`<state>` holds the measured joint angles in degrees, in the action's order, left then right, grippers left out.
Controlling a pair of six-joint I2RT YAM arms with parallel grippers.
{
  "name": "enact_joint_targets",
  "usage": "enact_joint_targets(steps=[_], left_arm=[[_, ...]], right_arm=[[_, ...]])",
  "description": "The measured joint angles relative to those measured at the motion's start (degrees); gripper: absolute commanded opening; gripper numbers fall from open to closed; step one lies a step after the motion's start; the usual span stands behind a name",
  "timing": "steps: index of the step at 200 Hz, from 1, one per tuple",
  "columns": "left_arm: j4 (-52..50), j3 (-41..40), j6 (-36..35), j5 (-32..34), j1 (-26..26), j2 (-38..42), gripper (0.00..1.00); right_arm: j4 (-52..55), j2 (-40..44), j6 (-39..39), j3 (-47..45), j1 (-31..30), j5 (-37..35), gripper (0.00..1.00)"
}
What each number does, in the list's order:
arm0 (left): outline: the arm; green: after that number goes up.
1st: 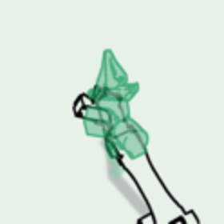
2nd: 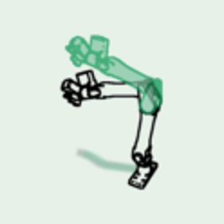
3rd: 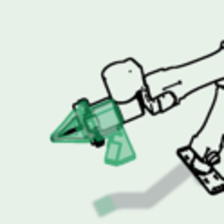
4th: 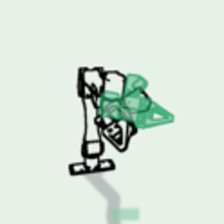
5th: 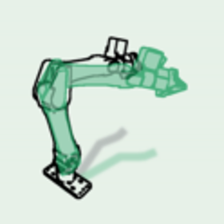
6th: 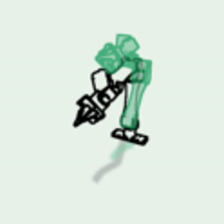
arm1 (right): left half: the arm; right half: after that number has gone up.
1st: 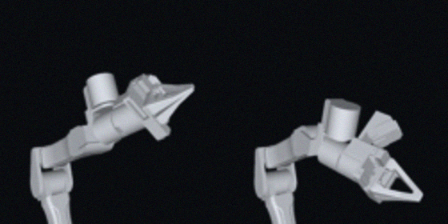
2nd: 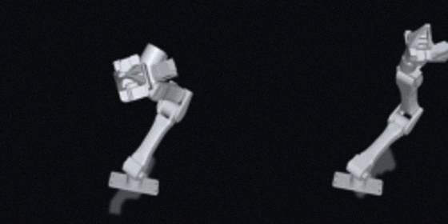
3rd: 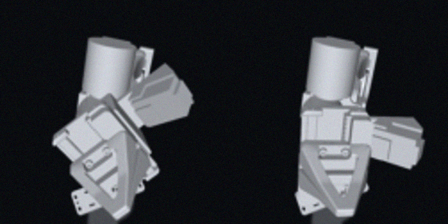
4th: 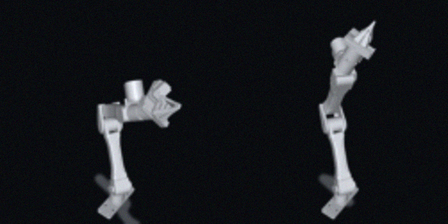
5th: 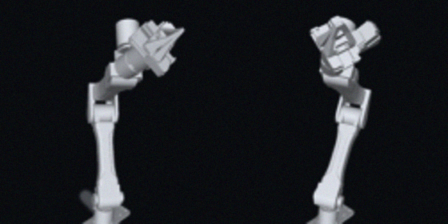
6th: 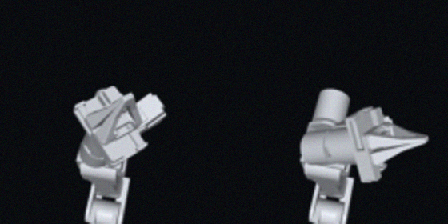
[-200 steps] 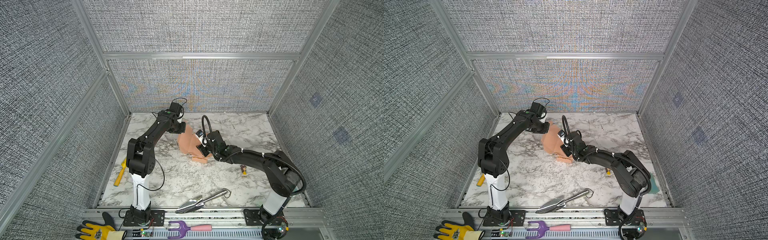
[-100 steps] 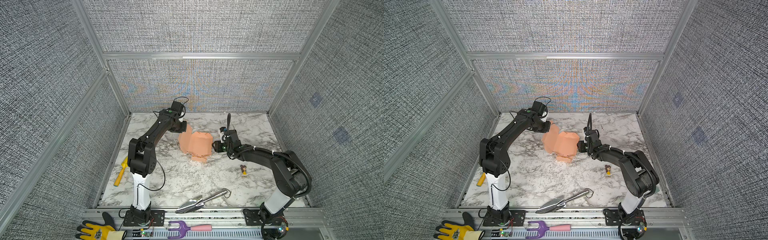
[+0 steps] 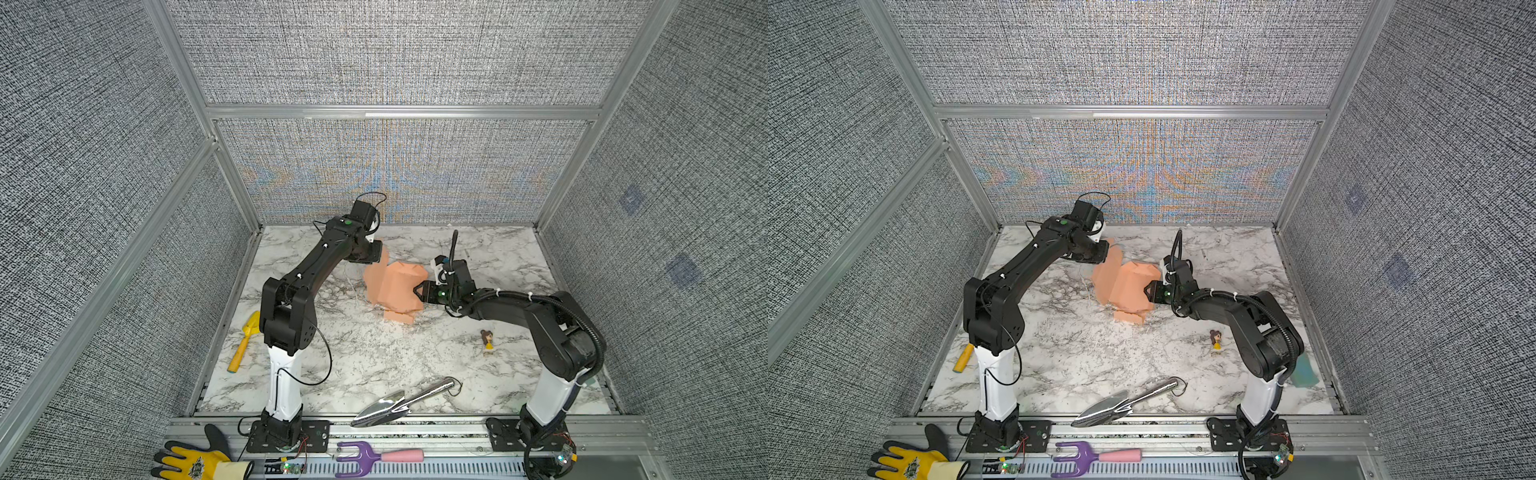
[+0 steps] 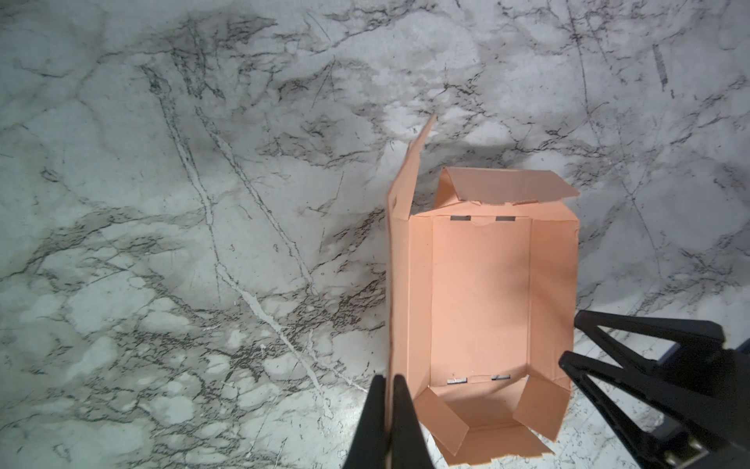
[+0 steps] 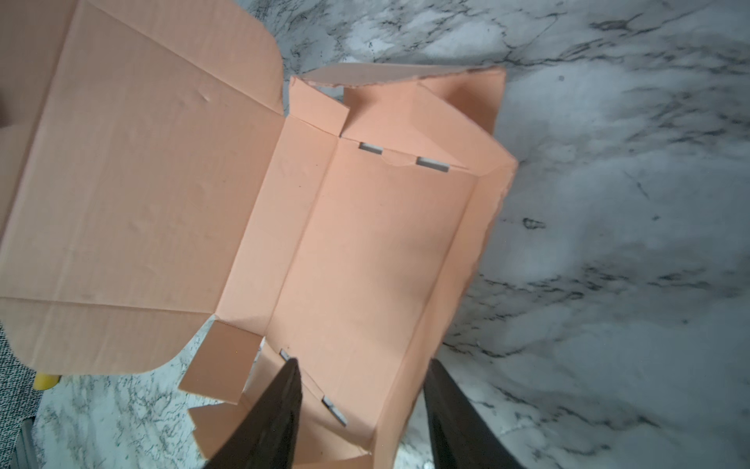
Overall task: Assemble paper box
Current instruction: First fold the bottom flaps of a flat cardboard box at the center of the table.
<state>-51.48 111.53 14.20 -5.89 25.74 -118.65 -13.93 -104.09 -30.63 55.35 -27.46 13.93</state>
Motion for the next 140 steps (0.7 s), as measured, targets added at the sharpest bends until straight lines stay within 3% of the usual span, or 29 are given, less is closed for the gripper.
enact_joint_targets(steps=[83, 140], left_arm=[[0.2, 0.9, 0.9, -1.4, 1.6, -0.2, 0.0], [0.1, 0.6, 0.9, -0.1, 1.7, -0.6, 0.0]], right_arm=[[1.4, -0.8, 0.0, 2.3, -1.1, -1.6, 0.51], [4.7, 5.3, 0.3, 0.6, -0.1, -7.3, 0.51]])
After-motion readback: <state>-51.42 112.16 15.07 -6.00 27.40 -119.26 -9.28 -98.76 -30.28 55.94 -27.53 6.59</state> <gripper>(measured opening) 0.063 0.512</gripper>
